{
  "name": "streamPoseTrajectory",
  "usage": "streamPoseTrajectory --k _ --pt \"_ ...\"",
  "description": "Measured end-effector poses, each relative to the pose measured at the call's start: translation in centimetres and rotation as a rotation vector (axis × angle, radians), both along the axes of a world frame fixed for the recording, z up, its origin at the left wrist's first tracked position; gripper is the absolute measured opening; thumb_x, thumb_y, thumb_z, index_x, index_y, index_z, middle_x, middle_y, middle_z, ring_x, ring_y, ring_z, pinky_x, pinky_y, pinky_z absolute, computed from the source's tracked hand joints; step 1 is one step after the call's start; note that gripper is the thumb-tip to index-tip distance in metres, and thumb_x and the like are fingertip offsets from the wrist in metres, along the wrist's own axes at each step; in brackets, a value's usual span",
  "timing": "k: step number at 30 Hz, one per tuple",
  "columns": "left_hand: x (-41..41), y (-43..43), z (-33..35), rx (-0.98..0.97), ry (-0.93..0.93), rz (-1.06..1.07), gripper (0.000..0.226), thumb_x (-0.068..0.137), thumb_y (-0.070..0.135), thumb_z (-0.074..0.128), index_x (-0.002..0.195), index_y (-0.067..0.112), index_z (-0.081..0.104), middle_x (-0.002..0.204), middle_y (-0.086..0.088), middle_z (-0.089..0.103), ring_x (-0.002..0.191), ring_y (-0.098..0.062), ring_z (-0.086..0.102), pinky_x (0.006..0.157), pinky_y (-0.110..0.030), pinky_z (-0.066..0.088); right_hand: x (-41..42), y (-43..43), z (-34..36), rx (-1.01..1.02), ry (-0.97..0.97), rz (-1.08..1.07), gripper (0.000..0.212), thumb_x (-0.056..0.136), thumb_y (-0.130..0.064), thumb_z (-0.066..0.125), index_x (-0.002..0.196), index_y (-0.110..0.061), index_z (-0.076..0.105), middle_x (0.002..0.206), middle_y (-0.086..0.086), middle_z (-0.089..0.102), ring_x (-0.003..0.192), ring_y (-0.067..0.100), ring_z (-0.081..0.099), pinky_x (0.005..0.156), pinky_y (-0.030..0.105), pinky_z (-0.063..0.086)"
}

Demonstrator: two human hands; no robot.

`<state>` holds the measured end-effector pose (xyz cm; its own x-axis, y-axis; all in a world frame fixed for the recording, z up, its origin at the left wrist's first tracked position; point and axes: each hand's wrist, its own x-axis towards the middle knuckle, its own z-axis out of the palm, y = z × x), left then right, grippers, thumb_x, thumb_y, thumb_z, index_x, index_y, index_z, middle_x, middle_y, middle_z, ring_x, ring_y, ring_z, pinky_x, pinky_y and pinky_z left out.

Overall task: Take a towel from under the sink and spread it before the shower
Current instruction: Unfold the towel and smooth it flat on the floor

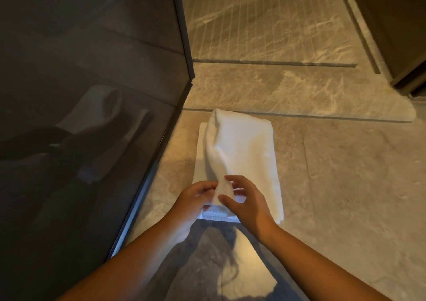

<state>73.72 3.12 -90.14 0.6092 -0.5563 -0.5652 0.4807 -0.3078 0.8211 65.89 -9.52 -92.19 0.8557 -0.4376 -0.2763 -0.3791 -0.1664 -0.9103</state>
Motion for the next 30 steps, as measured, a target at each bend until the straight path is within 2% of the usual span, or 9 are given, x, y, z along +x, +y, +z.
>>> streamPoseTrajectory --k 4,6,10,14,17,21,25,27,30 --pt "-0.2 -0.6 0.7 0.0 -0.002 -0.046 0.052 0.077 0.051 0.044 0.112 0.018 0.062 0.119 -0.004 0.064 0.115 -0.018 0.055 0.104 -0.042 0.035 0.0 -0.5 0.5 -0.003 -0.044 -0.049 0.034 0.079 -0.018 0.069 0.099 -0.037 0.048 0.103 -0.003 0.059 0.084 0.002 0.055 0.062 0.004 0.046" --pt "-0.3 -1.3 1.3 -0.034 0.016 -0.09 0.054 0.078 0.056 0.036 0.11 0.024 0.064 0.119 0.002 0.065 0.118 -0.013 0.052 0.104 -0.038 0.031 0.0 -1.0 1.0 0.017 -0.078 -0.103 0.034 0.081 -0.014 0.066 0.09 -0.041 0.047 0.094 -0.008 0.058 0.083 0.004 0.055 0.06 0.004 0.045" --pt "-0.4 -2.8 2.4 -0.101 -0.012 -0.134 0.053 0.082 0.056 0.027 0.108 0.028 0.064 0.12 0.009 0.064 0.12 -0.008 0.051 0.104 -0.038 0.029 -0.6 -2.6 2.1 0.038 -0.131 -0.201 0.026 0.082 -0.01 0.063 0.091 -0.03 0.051 0.088 -0.004 0.059 0.079 0.011 0.055 0.057 0.002 0.043" --pt "-1.0 -4.9 2.9 -0.084 -0.126 -0.084 0.042 0.084 0.052 0.035 0.092 0.027 0.068 0.101 0.008 0.071 0.104 -0.011 0.061 0.093 -0.038 0.04 -2.0 -4.2 3.3 0.015 -0.176 -0.245 0.029 0.078 -0.009 0.067 0.083 -0.033 0.051 0.079 -0.008 0.059 0.067 0.002 0.054 0.055 0.008 0.044" --pt "-1.4 -6.4 2.2 -0.009 -0.177 -0.076 0.037 0.096 0.037 0.032 0.085 0.027 0.066 0.092 0.011 0.07 0.094 -0.003 0.061 0.088 -0.038 0.038 -3.5 -5.6 3.9 -0.017 -0.18 -0.306 0.029 0.077 -0.007 0.066 0.08 -0.032 0.051 0.076 -0.011 0.058 0.063 0.001 0.053 0.054 0.009 0.043" --pt "-1.9 -8.2 0.7 0.039 -0.163 -0.136 0.047 0.099 0.037 0.021 0.087 0.027 0.065 0.107 0.004 0.065 0.103 -0.01 0.056 0.088 -0.034 0.029 -6.4 -8.7 4.2 -0.059 -0.162 -0.371 0.024 0.079 -0.007 0.064 0.084 -0.027 0.052 0.078 -0.012 0.059 0.069 0.007 0.055 0.06 0.021 0.048" --pt "-2.9 -9.6 -0.7 0.137 -0.295 -0.247 0.032 0.099 0.03 0.033 0.089 0.033 0.063 0.112 0.004 0.059 0.11 -0.014 0.051 0.088 -0.03 0.034 -10.1 -12.2 3.7 -0.134 -0.129 -0.493 0.017 0.08 -0.007 0.063 0.091 -0.017 0.054 0.082 -0.009 0.06 0.074 0.013 0.058 0.064 0.03 0.051" --pt "-3.2 -10.0 -1.4 0.195 -0.35 -0.345 0.02 0.097 0.028 0.041 0.102 0.027 0.061 0.116 0.004 0.056 0.116 -0.017 0.049 0.089 -0.026 0.035 -12.3 -13.8 2.8 -0.177 -0.068 -0.552 0.02 0.081 -0.007 0.062 0.096 -0.017 0.056 0.089 -0.006 0.062 0.081 0.015 0.06 0.07 0.03 0.052" --pt "-3.8 -10.6 -2.5 0.351 -0.623 -0.549 0.03 0.095 0.023 0.048 0.122 0.013 0.056 0.137 -0.003 0.048 0.125 -0.017 0.042 0.099 -0.024 0.033 -15.7 -15.9 1.0 -0.188 0.11 -0.659 0.031 0.085 -0.008 0.059 0.116 -0.012 0.054 0.114 0.009 0.06 0.098 0.02 0.057 0.082 0.035 0.051"
